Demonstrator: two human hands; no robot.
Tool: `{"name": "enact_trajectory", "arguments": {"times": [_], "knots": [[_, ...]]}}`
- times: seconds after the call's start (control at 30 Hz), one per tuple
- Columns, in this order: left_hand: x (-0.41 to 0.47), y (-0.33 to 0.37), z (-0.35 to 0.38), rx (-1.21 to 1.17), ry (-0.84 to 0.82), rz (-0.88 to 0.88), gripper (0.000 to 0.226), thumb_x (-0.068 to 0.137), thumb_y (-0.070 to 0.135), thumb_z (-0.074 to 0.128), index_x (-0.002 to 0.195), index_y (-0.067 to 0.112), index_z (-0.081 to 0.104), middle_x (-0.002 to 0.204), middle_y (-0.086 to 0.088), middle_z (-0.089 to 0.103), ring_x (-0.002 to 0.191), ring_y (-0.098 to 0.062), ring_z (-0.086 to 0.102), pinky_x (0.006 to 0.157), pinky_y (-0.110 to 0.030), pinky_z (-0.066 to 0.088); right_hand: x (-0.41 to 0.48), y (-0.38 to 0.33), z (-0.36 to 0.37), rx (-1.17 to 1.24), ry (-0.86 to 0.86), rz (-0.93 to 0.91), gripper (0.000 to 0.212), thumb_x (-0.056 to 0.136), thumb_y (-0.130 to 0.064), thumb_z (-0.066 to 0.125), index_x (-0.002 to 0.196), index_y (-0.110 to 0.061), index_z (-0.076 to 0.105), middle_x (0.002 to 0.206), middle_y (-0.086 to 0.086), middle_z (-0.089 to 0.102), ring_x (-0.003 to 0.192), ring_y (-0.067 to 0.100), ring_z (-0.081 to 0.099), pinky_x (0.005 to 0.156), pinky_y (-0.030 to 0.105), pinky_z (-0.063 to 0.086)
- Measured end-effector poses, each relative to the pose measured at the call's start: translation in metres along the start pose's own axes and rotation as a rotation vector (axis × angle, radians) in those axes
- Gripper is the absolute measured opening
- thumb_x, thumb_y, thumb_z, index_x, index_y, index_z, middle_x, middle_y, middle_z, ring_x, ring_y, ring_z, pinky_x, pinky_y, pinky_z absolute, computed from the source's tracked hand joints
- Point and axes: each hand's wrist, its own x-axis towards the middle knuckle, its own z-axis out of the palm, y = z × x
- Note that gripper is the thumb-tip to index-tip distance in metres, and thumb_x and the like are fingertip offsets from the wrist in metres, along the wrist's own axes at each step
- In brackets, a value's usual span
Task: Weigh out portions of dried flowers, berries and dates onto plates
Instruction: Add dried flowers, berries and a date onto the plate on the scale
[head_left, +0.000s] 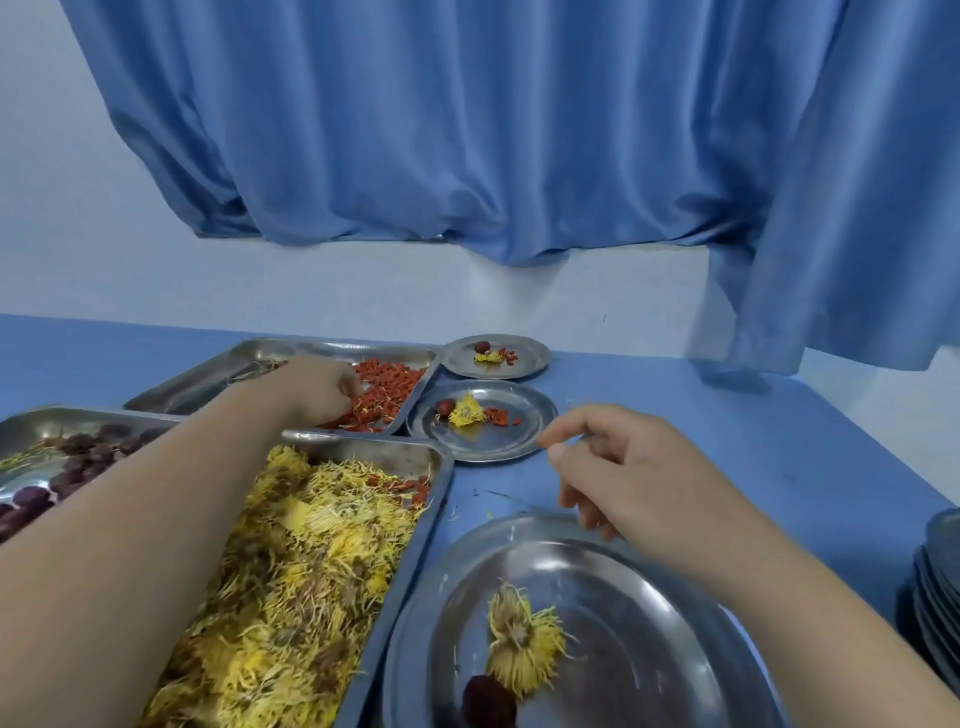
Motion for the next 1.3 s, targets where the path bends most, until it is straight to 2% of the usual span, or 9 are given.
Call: {"name": "enact_trajectory", "arguments": {"times": [0.13,0.23,0.3,0.37,0.43,0.63,0.83,1.17,1.3], "knots": [[0.018,0.013,0.018,0.058,-0.113,-0.045,0.030,0.094,0.013,0.052,0.119,0.016,0.067,0.127,-0.004,0.063,0.110,-0.019,0.059,0.097,-0.032,0.044,0.001,0.006,-0.004,-0.025,0.004,-0.025,0.015,0.088,-0.029,0.054,0.088,-0.042,0.061,0.068,0.004,0.065,0.050,0.003,0.056,0.052,0.025,0.050],[0.027,0.022,0.025,0.135,-0.243,-0.082,0.029,0.097,0.022,0.048,0.108,0.009,0.072,0.115,-0.009,0.068,0.104,-0.022,0.062,0.097,-0.038,0.046,0.002,0.010,-0.004,-0.015,0.006,-0.033,0.014,0.089,-0.029,0.054,0.088,-0.041,0.062,0.066,0.005,0.063,0.051,0.006,0.053,0.053,0.026,0.050],[0.031,0.025,0.027,0.147,-0.284,-0.094,0.031,0.098,0.027,0.047,0.106,0.010,0.072,0.109,-0.007,0.069,0.098,-0.021,0.062,0.095,-0.039,0.047,0.002,0.013,-0.001,-0.029,0.009,-0.043,0.013,0.089,-0.029,0.053,0.088,-0.038,0.062,0.060,0.003,0.057,0.051,0.006,0.050,0.051,0.024,0.047],[0.032,0.028,0.027,0.145,-0.308,-0.094,0.030,0.098,0.026,0.047,0.114,0.016,0.071,0.117,-0.002,0.066,0.105,-0.020,0.060,0.099,-0.039,0.045,0.001,0.015,0.004,-0.064,0.013,-0.059,0.011,0.088,-0.029,0.053,0.086,-0.036,0.062,0.060,0.003,0.056,0.052,0.008,0.050,0.051,0.021,0.046],[0.034,0.029,0.027,0.120,-0.307,-0.092,0.029,0.096,0.020,0.049,0.117,0.020,0.070,0.120,0.002,0.064,0.108,-0.020,0.059,0.100,-0.039,0.045,0.001,0.016,0.007,-0.090,0.006,-0.069,0.011,0.088,-0.031,0.052,0.084,-0.035,0.062,0.068,0.006,0.059,0.057,0.015,0.056,0.052,0.021,0.046],[0.043,0.026,0.028,0.001,-0.280,-0.109,0.031,0.088,0.001,0.056,0.103,0.023,0.073,0.102,0.005,0.064,0.087,-0.011,0.057,0.081,-0.030,0.044,0.001,0.017,0.005,-0.085,0.019,-0.092,0.011,0.088,-0.029,0.053,0.082,-0.028,0.063,0.065,0.007,0.054,0.067,0.022,0.060,0.056,0.031,0.050],[0.045,0.027,0.029,0.001,-0.291,-0.117,0.034,0.085,-0.005,0.052,0.082,0.026,0.066,0.090,0.004,0.061,0.075,-0.012,0.056,0.055,-0.022,0.040,0.001,0.015,0.000,-0.093,0.050,-0.093,0.011,0.088,-0.025,0.054,0.082,-0.024,0.064,0.070,0.010,0.058,0.050,0.007,0.047,0.048,0.022,0.042],[0.041,0.031,0.027,0.059,-0.228,-0.119,0.021,0.086,-0.002,0.054,0.084,0.014,0.068,0.087,0.000,0.063,0.074,-0.012,0.055,0.058,-0.024,0.040,0.004,0.019,0.001,-0.159,0.115,-0.071,0.010,0.087,-0.024,0.054,0.080,-0.025,0.062,0.065,0.003,0.059,0.062,0.019,0.058,0.052,0.027,0.044],[0.042,0.027,0.025,-0.005,-0.192,-0.135,0.021,0.083,-0.005,0.054,0.086,0.010,0.068,0.092,-0.009,0.067,0.076,-0.021,0.062,0.059,-0.028,0.050,0.004,0.018,-0.002,-0.150,0.131,-0.053,0.015,0.087,-0.022,0.055,0.074,-0.020,0.064,0.066,0.005,0.059,0.062,0.018,0.057,0.053,0.025,0.044]]}}
